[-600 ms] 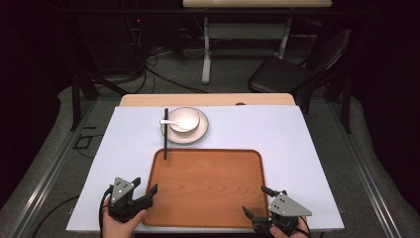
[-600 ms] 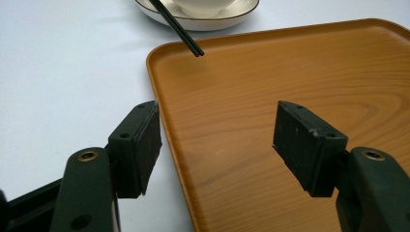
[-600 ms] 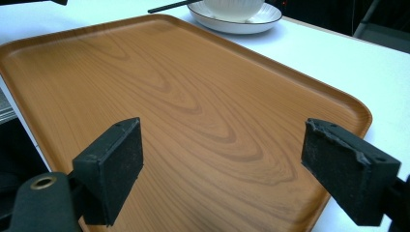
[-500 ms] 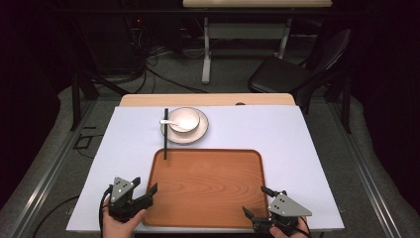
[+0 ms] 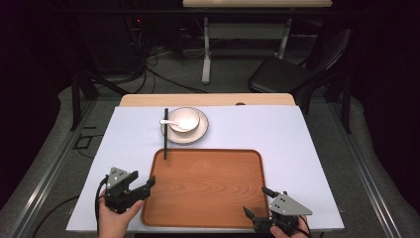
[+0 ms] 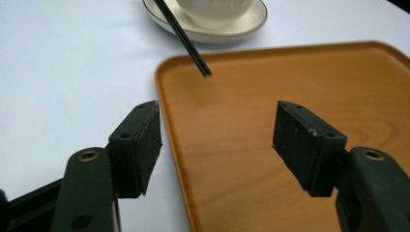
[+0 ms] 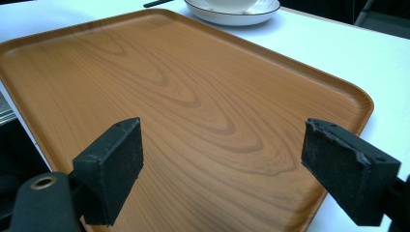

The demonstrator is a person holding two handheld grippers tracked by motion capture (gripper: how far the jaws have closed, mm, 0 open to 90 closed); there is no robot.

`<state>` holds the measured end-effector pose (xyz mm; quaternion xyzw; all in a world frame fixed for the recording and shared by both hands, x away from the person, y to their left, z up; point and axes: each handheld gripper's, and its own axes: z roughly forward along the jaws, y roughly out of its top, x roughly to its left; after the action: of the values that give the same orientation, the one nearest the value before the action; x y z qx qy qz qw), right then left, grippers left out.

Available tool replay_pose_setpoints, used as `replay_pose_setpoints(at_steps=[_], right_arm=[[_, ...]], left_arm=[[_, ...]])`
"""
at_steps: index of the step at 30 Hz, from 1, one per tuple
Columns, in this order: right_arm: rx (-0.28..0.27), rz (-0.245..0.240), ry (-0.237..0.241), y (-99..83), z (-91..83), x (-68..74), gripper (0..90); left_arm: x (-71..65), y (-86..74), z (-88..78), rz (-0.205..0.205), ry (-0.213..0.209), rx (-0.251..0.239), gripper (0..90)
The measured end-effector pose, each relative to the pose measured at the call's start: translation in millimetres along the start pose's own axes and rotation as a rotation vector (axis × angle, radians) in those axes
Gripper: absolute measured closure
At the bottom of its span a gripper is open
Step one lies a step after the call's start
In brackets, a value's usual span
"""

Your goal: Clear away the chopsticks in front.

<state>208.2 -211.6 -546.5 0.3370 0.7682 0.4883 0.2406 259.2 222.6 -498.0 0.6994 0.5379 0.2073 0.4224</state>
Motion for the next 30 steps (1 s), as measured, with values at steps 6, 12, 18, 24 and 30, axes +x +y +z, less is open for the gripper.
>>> replay_pose_setpoints(at_steps=[6, 12, 18, 24, 30], right_arm=[[0.001, 0.001, 0.004, 0.3, -0.1, 0.0, 14.6], [0.006, 0.001, 0.007, 0.1, -0.2, -0.3, 14.6], [0.009, 0.004, 0.01, -0.2, 0.0, -0.9, 14.6], [0.014, 0.005, 0.015, -0.2, 0.5, -1.0, 14.6], [0.015, 0.006, 0.018, -0.5, 0.7, -1.9, 14.6]], left_arm=[[10.4, 32.0, 9.0, -0.007, 0.024, -0.005, 37.8], [22.4, 52.3, 25.9, -0.042, 0.051, -0.017, 41.3], [32.2, 74.6, 49.3, -0.053, 0.086, 0.016, 44.6], [34.0, 86.7, 63.4, -0.067, 0.091, 0.03, 47.0], [33.6, 95.2, 78.8, -0.066, 0.082, 0.047, 47.3]])
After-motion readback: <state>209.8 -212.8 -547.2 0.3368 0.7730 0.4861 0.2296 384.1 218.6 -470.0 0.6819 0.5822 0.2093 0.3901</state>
